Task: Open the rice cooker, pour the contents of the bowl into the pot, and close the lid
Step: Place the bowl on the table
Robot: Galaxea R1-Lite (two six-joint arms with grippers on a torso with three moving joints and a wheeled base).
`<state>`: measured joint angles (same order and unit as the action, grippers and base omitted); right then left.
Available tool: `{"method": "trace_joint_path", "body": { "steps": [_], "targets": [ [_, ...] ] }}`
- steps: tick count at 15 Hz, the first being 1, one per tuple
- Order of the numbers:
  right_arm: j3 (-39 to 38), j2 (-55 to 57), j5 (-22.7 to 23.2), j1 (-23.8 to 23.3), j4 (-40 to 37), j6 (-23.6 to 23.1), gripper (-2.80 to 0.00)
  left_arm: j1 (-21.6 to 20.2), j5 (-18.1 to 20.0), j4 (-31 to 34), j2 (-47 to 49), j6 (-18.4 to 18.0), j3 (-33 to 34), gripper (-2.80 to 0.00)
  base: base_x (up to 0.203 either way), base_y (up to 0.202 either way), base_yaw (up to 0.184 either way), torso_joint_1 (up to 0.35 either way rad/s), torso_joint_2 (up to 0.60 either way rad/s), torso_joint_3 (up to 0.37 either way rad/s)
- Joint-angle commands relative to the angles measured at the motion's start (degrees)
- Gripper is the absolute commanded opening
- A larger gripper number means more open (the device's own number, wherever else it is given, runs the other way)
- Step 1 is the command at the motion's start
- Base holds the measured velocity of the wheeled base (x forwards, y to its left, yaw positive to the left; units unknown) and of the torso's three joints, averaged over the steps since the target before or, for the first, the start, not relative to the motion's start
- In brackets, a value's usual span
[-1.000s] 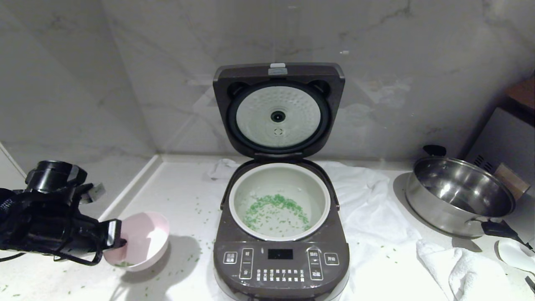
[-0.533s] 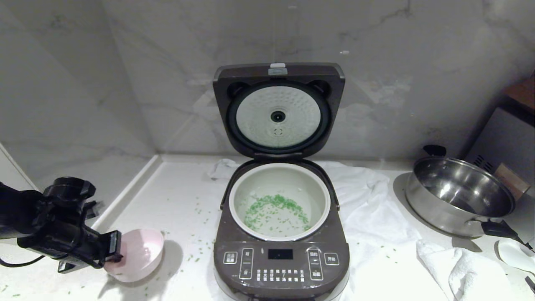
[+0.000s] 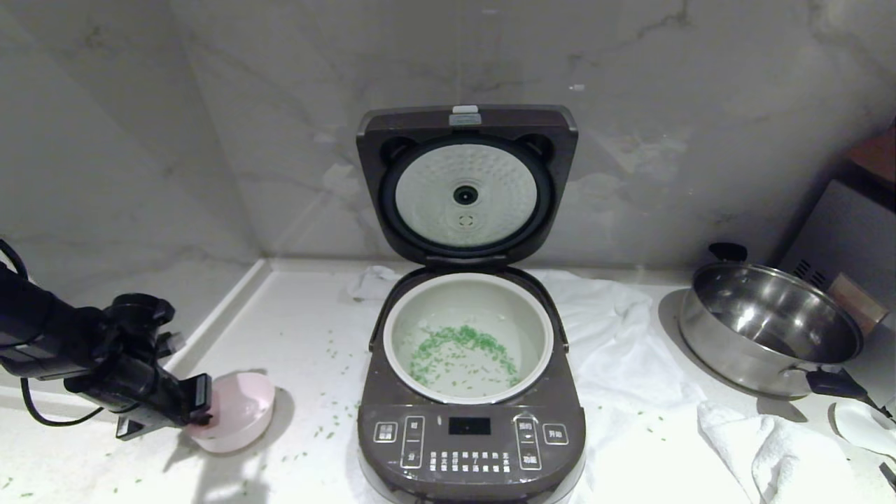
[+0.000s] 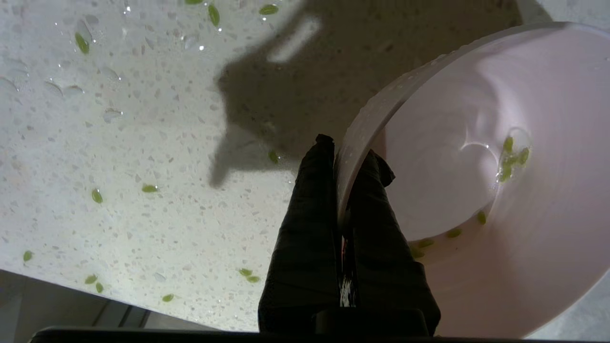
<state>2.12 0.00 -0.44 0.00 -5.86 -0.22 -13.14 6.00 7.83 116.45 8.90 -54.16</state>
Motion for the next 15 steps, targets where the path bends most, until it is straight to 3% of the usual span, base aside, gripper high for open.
{"method": "trace_joint_path", "body": {
  "steps": [1,7,11,15],
  "targets": [
    [-0.01,0.00,0.00,0.00,-0.02,-0.04,-2.80,-0.18,-0.02,0.13,0.80,-0.03,-1.00,0.00,0.000,0.000,0.000,0.000,0.00,0.000],
    [-0.01,0.00,0.00,0.00,-0.02,-0.04,-2.80,-0.69,-0.02,0.36,-0.22,0.09,-2.46,0.00,0.000,0.000,0.000,0.000,0.00,0.000],
    [-0.01,0.00,0.00,0.00,-0.02,-0.04,-2.80,-0.29,0.25,4.15,-6.98,0.79,-6.08,0.00,0.000,0.000,0.000,0.000,0.00,0.000],
    [-0.01,0.00,0.00,0.00,-0.02,-0.04,-2.80,3.95,0.59,7.15,-13.58,4.97,-11.61,0.00,0.000,0.000,0.000,0.000,0.00,0.000]
  ]
}}
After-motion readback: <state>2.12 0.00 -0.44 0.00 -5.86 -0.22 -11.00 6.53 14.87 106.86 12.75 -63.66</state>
